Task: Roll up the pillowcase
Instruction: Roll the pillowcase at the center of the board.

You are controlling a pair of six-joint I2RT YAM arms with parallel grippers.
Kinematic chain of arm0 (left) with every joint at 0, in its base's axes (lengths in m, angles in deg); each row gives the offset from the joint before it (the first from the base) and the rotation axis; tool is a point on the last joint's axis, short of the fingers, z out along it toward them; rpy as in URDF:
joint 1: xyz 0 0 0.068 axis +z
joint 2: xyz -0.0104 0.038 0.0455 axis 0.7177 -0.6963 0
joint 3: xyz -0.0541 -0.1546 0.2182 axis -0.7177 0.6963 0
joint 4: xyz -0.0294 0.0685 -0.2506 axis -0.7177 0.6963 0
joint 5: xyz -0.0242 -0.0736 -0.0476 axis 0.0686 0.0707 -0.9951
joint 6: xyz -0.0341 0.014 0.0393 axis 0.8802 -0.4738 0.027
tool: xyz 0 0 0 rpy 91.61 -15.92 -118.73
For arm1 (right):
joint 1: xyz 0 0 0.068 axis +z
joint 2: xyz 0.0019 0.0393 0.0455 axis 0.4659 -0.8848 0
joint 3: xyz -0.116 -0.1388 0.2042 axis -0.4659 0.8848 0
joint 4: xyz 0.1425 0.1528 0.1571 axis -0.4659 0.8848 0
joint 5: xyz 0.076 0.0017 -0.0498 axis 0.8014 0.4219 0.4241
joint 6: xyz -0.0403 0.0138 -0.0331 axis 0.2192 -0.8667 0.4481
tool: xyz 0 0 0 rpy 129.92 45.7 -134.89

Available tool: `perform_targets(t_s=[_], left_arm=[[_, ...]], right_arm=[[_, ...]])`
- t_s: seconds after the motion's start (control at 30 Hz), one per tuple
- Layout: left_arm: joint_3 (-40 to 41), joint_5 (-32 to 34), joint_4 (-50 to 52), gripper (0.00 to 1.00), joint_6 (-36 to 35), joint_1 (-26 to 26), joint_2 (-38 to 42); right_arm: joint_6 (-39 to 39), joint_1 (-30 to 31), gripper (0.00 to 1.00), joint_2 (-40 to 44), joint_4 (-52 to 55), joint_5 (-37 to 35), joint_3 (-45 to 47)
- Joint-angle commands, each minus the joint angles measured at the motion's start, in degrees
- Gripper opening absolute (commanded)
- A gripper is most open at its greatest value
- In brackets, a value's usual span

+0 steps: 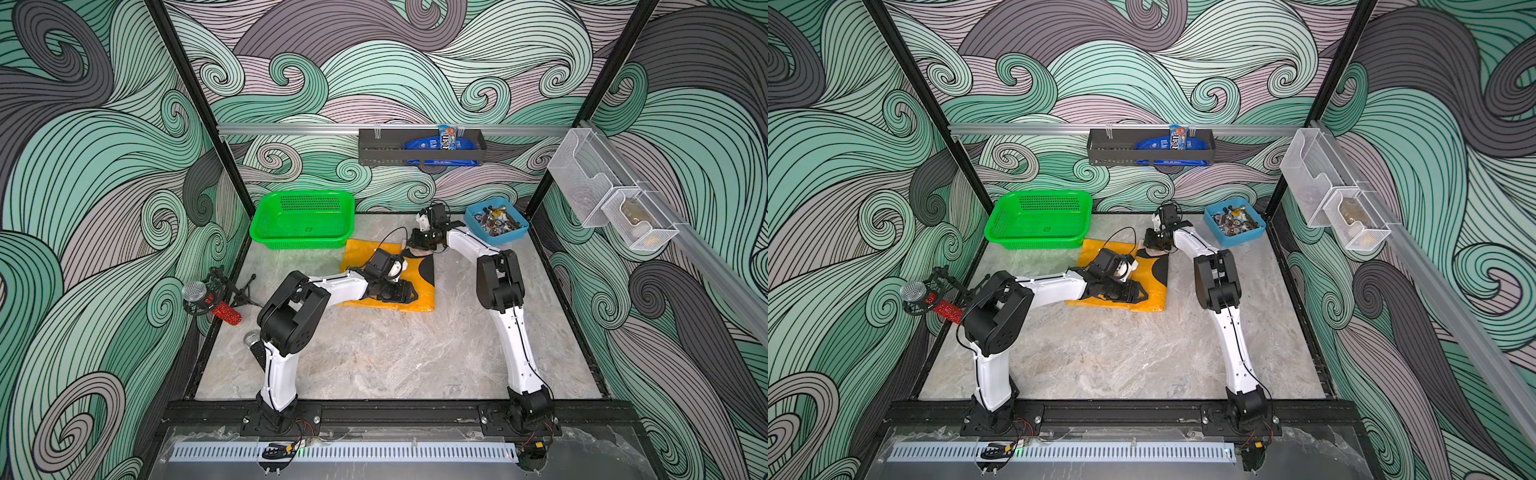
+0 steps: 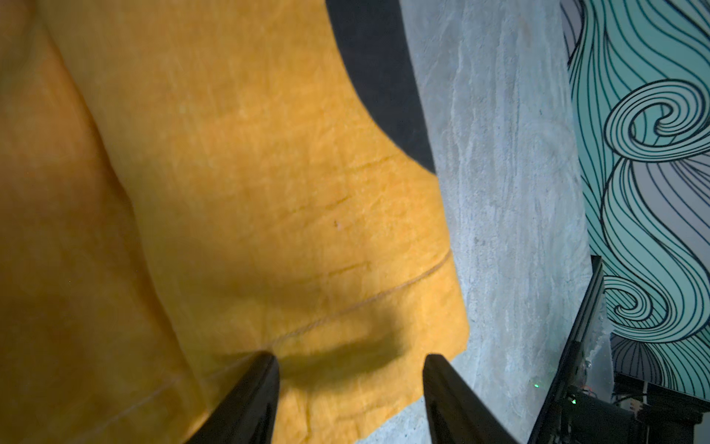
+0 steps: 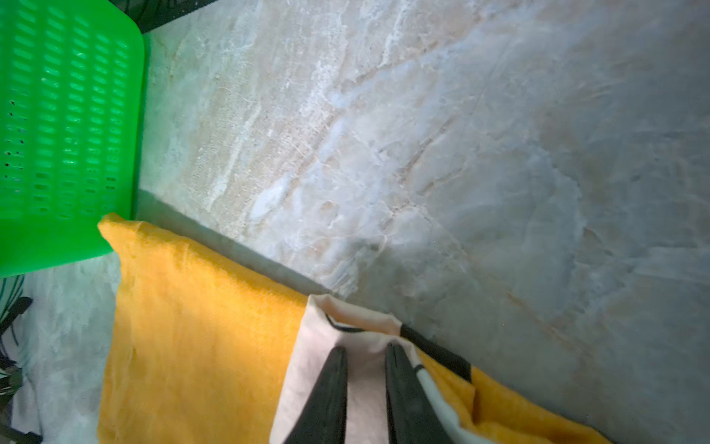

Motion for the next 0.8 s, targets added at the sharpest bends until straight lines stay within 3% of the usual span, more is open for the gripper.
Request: perform_targets(t_s=[0.0, 0.1, 0.27, 0.33, 0.57, 0.77], left_arm=[[0.88, -1.41, 0.13, 0.63, -1.18, 0.03, -0.12], [-1.90, -2.44, 2.92, 0.63, -1.44, 0.21, -0.17], [-10.79, 1.21, 9.18, 0.63, -3.74, 1.21, -0.14], [-12.75, 4.33, 8.64, 0.63, -3.83, 1.60, -0.53], [-20.49, 13.00, 4.25, 0.62, -2.14, 2.36, -7.30], [-26.90, 18.65, 3.61, 0.58, -2.01, 2.24, -13.65]], right_arm=[[2.59, -0.06, 0.24, -1.64, -2.13, -4.65, -2.81], [3.11, -0.12, 0.29, -0.30, -2.12, -3.73, -3.76], [5.23, -1.52, 0.45, 10.11, -2.11, 0.28, 1.54], [5.37, -2.56, 0.52, 15.43, -2.11, 3.39, 7.46], [5.75, -5.22, 0.63, 32.50, -3.74, 9.89, 31.61], [2.03, -7.57, 0.68, 39.03, -10.08, 17.27, 48.68]])
